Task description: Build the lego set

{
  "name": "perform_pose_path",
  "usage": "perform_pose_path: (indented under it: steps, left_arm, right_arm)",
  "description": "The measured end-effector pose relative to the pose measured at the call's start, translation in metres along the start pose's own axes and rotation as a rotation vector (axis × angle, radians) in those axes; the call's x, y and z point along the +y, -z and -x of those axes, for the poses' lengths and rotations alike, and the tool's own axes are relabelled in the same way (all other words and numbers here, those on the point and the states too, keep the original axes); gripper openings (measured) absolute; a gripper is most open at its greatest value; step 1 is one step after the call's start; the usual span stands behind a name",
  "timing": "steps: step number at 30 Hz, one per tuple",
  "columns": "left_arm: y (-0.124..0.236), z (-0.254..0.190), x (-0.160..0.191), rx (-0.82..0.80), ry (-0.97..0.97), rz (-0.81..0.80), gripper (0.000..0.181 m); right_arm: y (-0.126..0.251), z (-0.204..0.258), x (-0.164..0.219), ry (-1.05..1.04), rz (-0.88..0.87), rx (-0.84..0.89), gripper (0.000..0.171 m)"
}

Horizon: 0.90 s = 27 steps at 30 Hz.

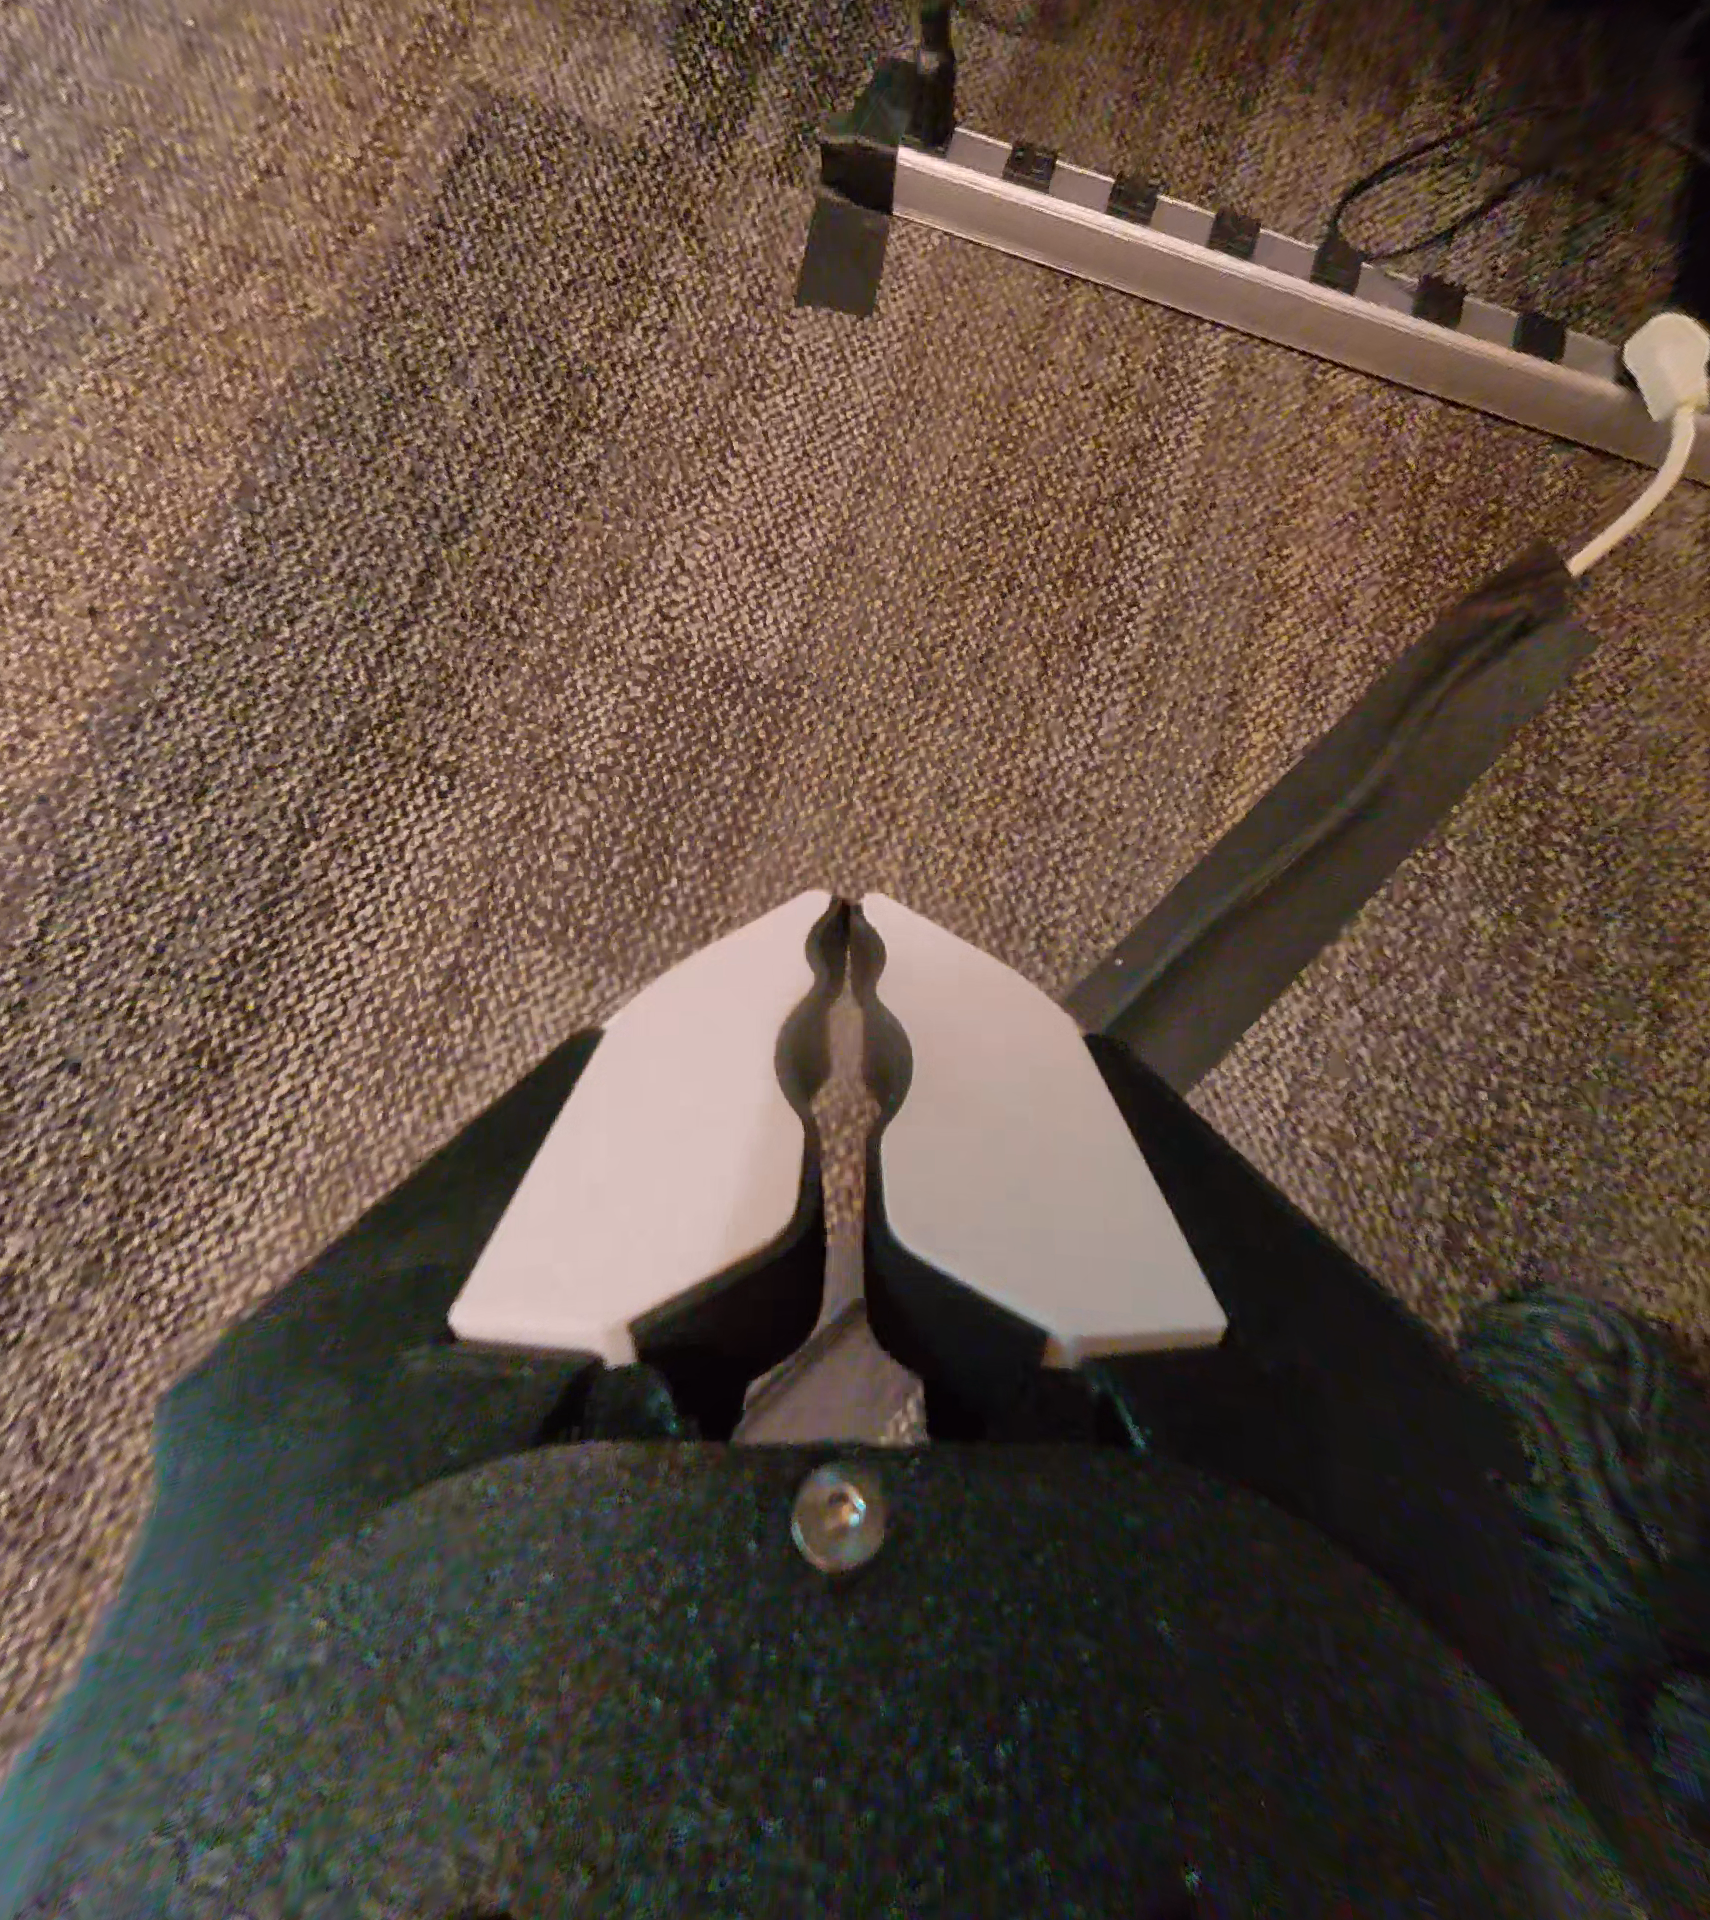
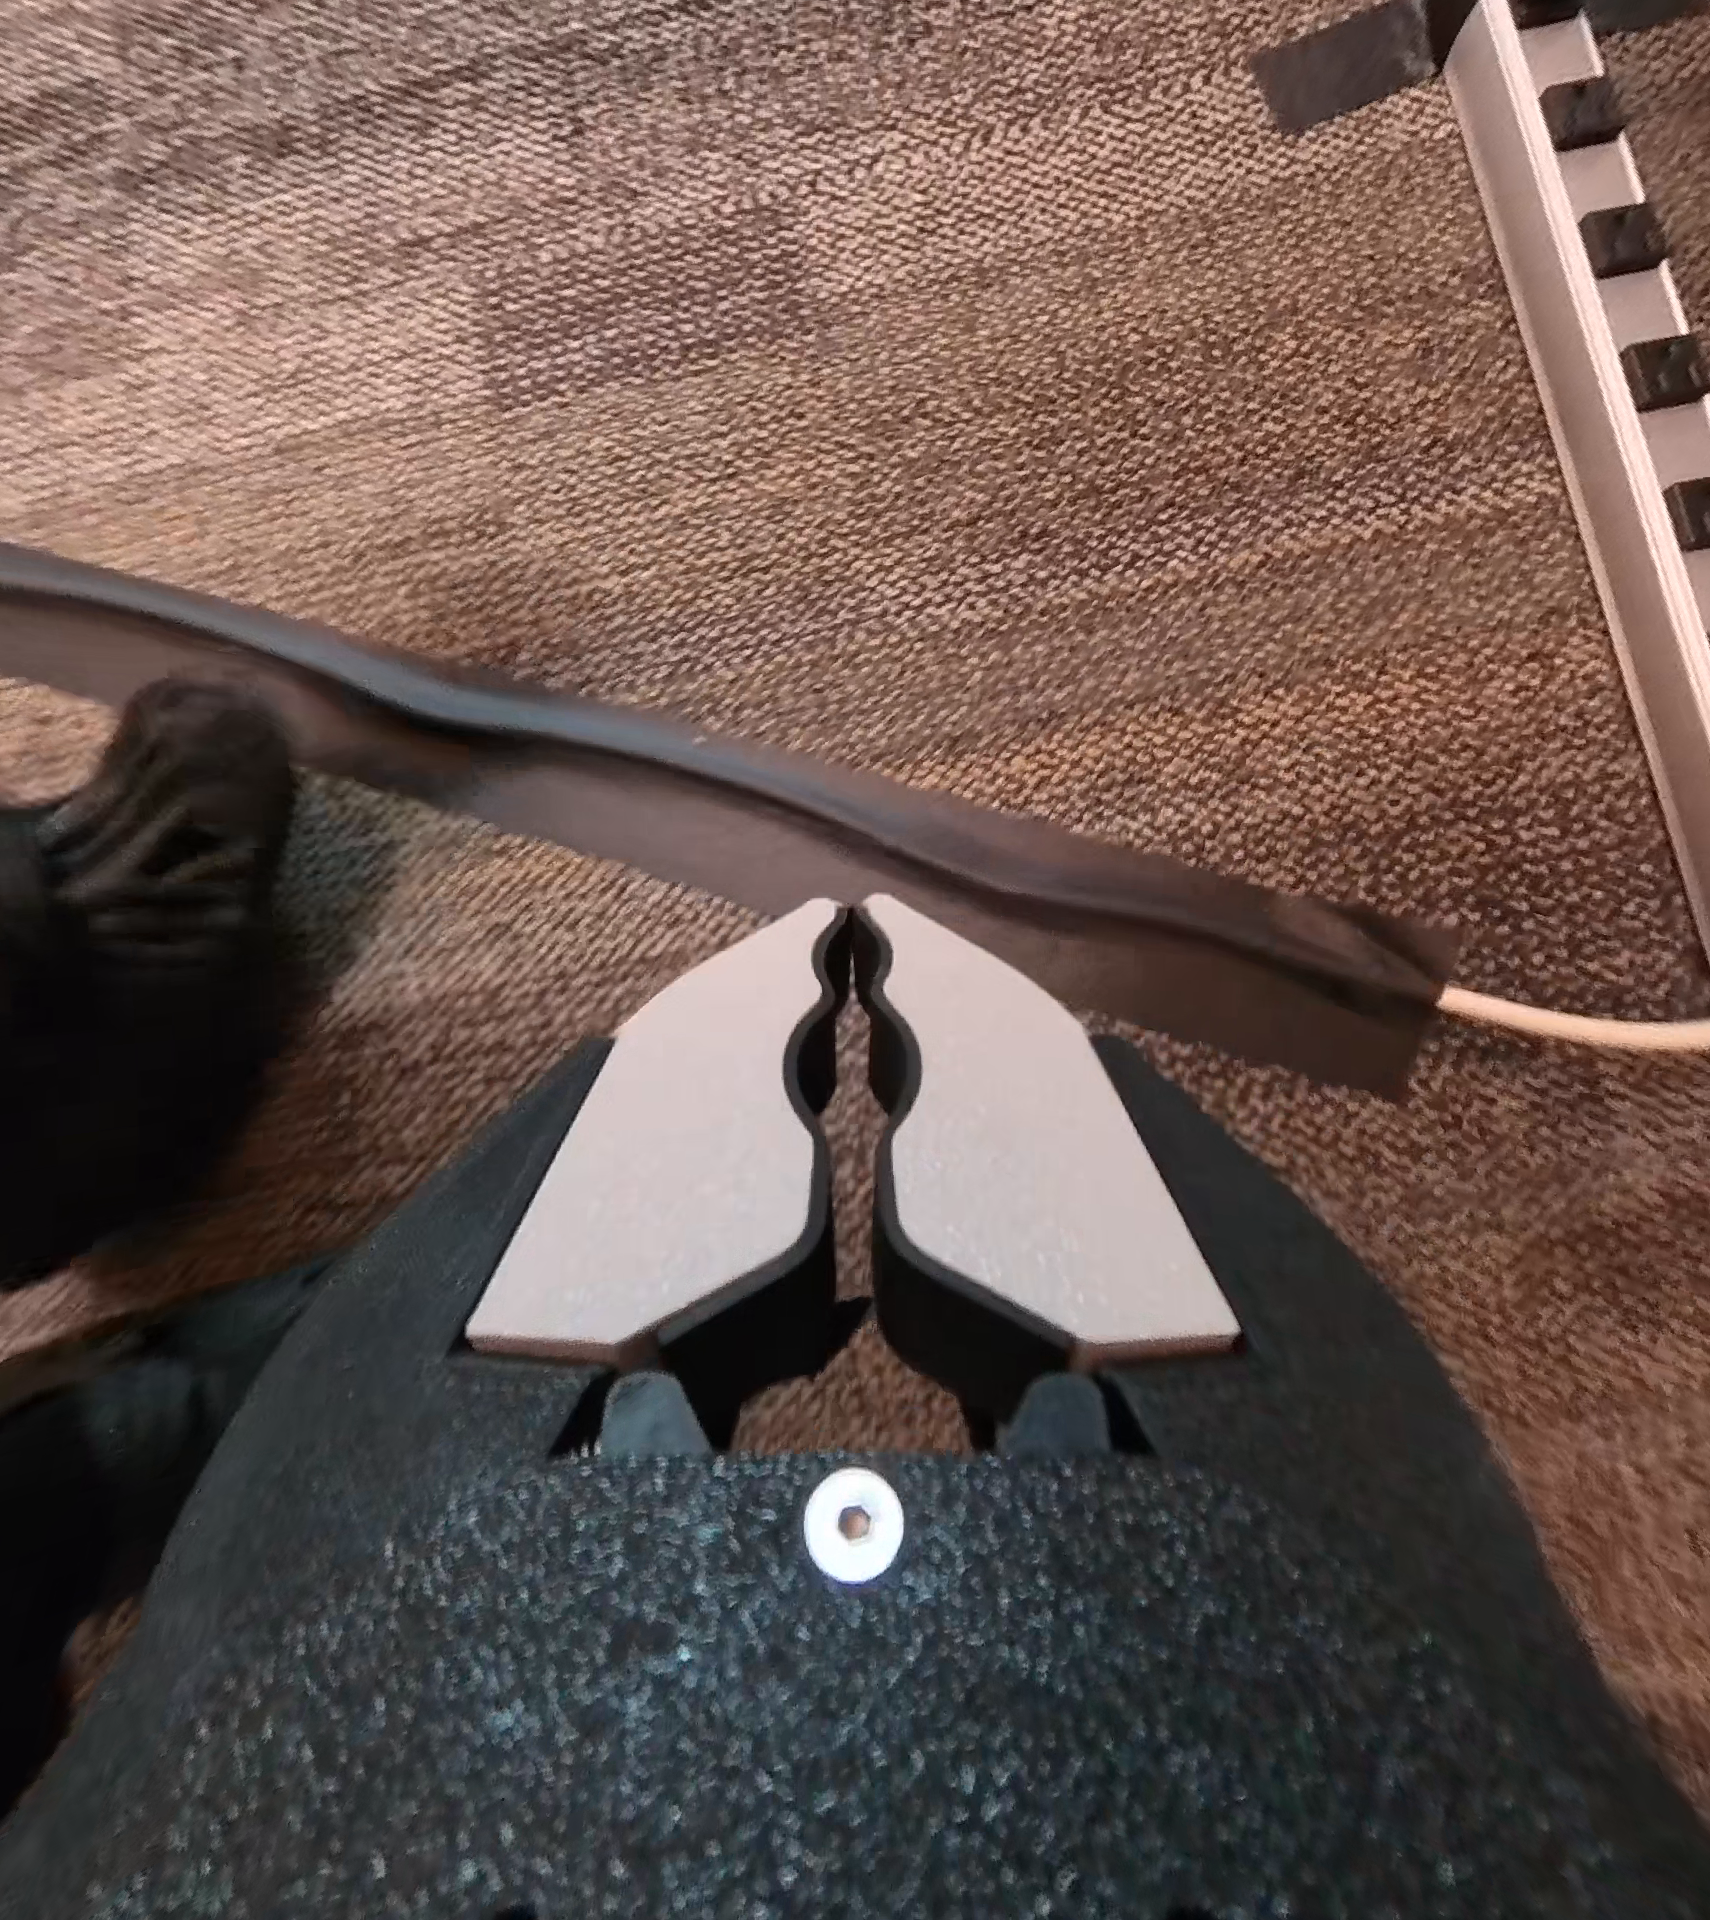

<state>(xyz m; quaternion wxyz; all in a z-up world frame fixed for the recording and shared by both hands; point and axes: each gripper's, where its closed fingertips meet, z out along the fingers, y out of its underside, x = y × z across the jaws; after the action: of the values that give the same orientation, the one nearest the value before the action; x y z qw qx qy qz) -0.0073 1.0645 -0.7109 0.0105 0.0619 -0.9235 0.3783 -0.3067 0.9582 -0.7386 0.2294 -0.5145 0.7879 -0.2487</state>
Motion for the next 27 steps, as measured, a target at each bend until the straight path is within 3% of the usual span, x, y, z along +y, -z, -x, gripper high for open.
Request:
perform_pose_path:
  steps: [5,9,14,19,23,27]
  left_arm:
    - [0.018,-0.026,-0.009,0.015,0.037,0.016,0.000]
    - [0.013,-0.056,-0.006,0.040,0.083,-0.018,0.000]
    - [0.018,-0.071,0.054,-0.022,0.174,0.037,0.000]
    - [0.058,-0.111,0.113,-0.003,0.210,0.122,0.000]
    - [0.097,-0.157,0.103,0.060,0.183,0.082,0.000]
    - [0.130,-0.218,0.081,0.124,0.183,0.039,0.000]
  right_arm:
    - [0.042,0.026,0.003,0.038,0.010,-0.018,0.000]
    - [0.062,0.058,0.031,0.086,0.047,-0.044,0.000]
    - [0.071,0.107,0.084,0.063,0.125,-0.082,0.000]
    - [0.071,0.148,0.107,0.020,0.139,-0.125,0.000]
    - [0.077,0.149,0.104,0.007,0.100,-0.100,0.000]
    - [0.112,0.124,0.105,-0.060,0.081,-0.041,0.000]
